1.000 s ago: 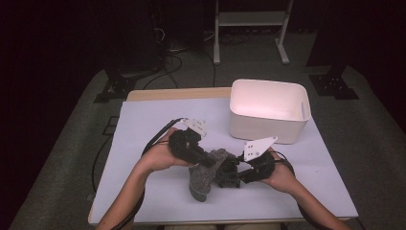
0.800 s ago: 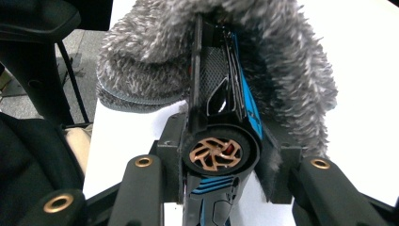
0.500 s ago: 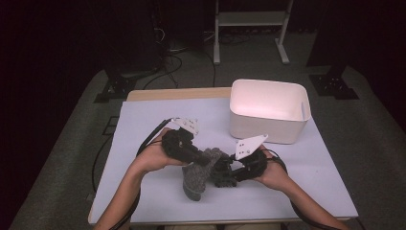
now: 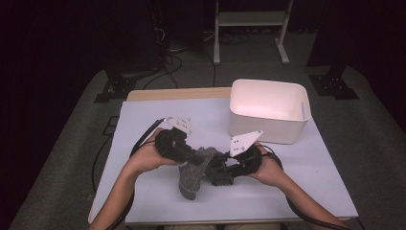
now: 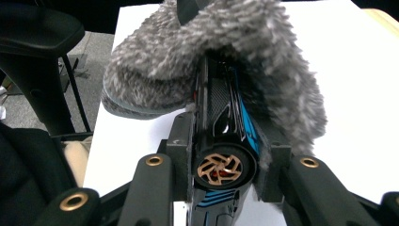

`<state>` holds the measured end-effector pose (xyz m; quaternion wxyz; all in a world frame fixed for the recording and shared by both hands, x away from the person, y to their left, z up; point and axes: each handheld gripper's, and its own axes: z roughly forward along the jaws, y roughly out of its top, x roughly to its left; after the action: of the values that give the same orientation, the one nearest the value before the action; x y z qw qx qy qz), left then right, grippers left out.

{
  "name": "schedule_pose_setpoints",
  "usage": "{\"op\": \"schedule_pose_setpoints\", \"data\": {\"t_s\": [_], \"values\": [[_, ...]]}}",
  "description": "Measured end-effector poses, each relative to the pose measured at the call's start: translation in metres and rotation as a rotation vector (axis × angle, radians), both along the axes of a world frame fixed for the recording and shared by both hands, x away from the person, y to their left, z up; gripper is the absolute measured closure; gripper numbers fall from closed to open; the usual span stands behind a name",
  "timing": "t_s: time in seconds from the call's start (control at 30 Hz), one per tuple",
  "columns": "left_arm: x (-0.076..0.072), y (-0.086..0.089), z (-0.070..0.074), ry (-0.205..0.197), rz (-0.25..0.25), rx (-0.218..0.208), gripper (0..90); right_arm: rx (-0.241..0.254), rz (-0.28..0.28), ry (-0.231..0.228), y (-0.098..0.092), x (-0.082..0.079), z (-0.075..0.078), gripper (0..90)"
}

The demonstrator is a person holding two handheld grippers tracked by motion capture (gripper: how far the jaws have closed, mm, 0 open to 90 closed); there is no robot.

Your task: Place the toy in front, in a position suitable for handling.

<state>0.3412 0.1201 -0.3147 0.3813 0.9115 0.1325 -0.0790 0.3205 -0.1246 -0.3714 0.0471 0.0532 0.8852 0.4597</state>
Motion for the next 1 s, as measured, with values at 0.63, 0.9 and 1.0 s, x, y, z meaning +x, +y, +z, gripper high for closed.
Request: {"op": "schedule_pose_setpoints", "data": {"t_s": [0.63, 0.9, 1.0], "values": [[0.005, -0.045, -0.018, 0.046, -0.084, -0.063, 80.3, -0.035, -0.056, 0.023, -0.053, -0.01, -0.002, 62.9], [0.008, -0.063, -0.038, 0.074, -0.092, -0.012, 80.3, -0.06, -0.074, 0.034, -0.068, -0.014, -0.006, 63.0], [0.008, -0.07, -0.044, 0.07, -0.1, 0.038, 80.3, -0.067, -0.083, 0.041, -0.074, -0.015, -0.008, 63.0]]}}
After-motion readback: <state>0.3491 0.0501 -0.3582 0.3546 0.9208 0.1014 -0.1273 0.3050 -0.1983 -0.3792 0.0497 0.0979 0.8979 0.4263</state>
